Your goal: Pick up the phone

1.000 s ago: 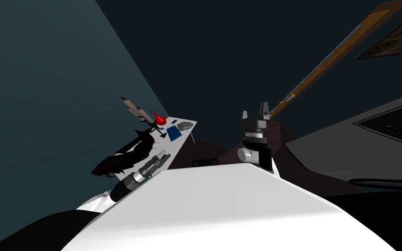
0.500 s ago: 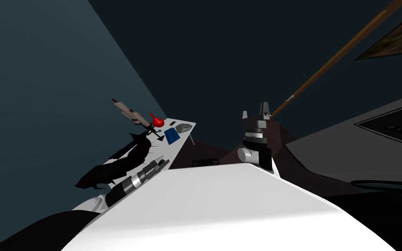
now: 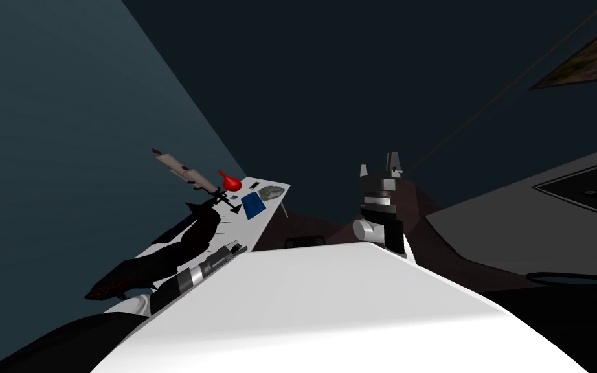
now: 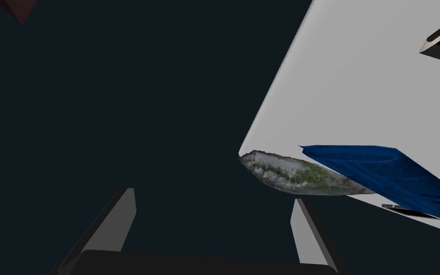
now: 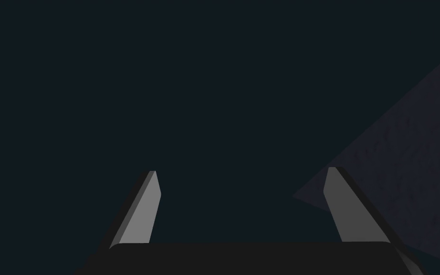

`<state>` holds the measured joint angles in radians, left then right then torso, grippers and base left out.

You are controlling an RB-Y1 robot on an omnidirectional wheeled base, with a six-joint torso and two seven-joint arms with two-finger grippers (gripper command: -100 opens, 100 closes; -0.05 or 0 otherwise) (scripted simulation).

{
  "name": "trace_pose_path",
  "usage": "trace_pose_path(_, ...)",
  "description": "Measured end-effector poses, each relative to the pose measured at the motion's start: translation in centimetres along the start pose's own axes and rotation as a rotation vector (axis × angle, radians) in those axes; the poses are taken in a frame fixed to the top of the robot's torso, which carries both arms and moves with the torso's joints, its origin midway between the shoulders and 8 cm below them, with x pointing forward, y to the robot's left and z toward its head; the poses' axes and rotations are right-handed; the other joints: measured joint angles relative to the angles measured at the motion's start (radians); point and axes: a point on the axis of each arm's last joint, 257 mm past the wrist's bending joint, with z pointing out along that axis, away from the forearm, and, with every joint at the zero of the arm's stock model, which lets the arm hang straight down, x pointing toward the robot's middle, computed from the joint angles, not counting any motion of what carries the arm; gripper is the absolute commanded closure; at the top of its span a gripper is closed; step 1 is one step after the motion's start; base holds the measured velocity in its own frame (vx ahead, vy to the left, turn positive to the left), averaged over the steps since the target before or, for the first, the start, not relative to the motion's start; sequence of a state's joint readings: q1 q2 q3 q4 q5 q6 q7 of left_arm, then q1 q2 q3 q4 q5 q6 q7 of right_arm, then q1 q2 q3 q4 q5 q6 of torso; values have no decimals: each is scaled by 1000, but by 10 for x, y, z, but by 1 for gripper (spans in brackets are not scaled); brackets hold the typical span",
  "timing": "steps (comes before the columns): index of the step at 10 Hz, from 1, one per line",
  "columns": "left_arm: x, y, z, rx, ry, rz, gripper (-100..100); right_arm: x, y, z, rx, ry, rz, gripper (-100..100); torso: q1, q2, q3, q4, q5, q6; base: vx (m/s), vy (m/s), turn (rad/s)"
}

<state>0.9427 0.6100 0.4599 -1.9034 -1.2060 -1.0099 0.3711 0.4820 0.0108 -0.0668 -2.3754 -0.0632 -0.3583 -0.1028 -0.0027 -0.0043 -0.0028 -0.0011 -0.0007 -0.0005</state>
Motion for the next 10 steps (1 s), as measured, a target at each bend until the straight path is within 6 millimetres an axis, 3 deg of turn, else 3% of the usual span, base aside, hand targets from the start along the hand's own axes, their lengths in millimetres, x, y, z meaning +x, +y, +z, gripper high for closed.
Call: trace_pose_path(10, 98, 66, -43, -157, 347, 32, -100, 0, 0, 0, 0, 0, 0, 0, -1, -1, 0, 0, 0, 0, 78, -14, 11)
